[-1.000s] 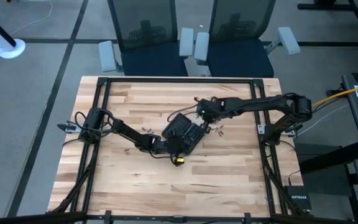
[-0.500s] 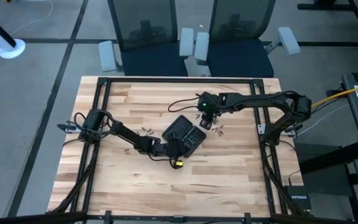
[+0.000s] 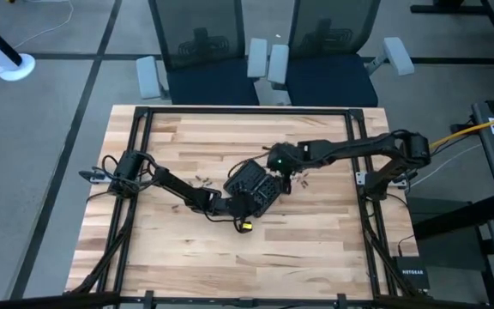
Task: Prefit tool cases
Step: Remove the blue socket bit from the black prefit tool case
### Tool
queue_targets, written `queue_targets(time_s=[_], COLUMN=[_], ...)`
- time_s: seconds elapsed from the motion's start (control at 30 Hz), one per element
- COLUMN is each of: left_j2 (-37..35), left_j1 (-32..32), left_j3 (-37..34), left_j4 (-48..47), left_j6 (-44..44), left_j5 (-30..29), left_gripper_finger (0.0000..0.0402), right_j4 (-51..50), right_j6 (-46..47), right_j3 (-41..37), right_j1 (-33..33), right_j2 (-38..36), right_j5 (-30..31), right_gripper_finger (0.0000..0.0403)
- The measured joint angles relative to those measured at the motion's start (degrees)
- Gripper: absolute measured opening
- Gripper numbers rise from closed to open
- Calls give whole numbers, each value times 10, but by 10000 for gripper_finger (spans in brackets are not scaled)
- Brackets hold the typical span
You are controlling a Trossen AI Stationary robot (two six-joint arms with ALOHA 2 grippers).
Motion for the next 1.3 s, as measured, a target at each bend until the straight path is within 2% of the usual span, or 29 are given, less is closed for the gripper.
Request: queue_targets(time_s=[0.17, 0.33, 0.47, 0.97, 1.07, 1.17, 1.3], left_j2=[0, 0, 0, 0, 0, 0, 0], left_j1=[-1, -1, 0, 0, 0, 0, 0], left_j3=[0, 0, -1, -1, -1, -1, 0], left_j4=[0, 2, 3, 4, 4, 4, 3], left_j6=[1, 1, 1, -3, -3, -4, -4], left_j5=[0, 1, 1, 1, 1, 1, 3], left_gripper_finger=[0, 0, 0, 0, 0, 0, 0], right_j4=[37, 89, 96, 98, 97, 88, 72], right_j6=[-10, 25, 52, 55, 56, 67, 96], right_j3=[0, 0, 0, 2, 3, 3, 3], right_j1=[54, 90, 93, 92, 92, 91, 86], right_j2=[7, 34, 64, 108, 114, 115, 100], right_j5=[-19, 26, 30, 43, 49, 52, 48], right_gripper_finger=[201, 157, 131, 118, 83, 17, 5])
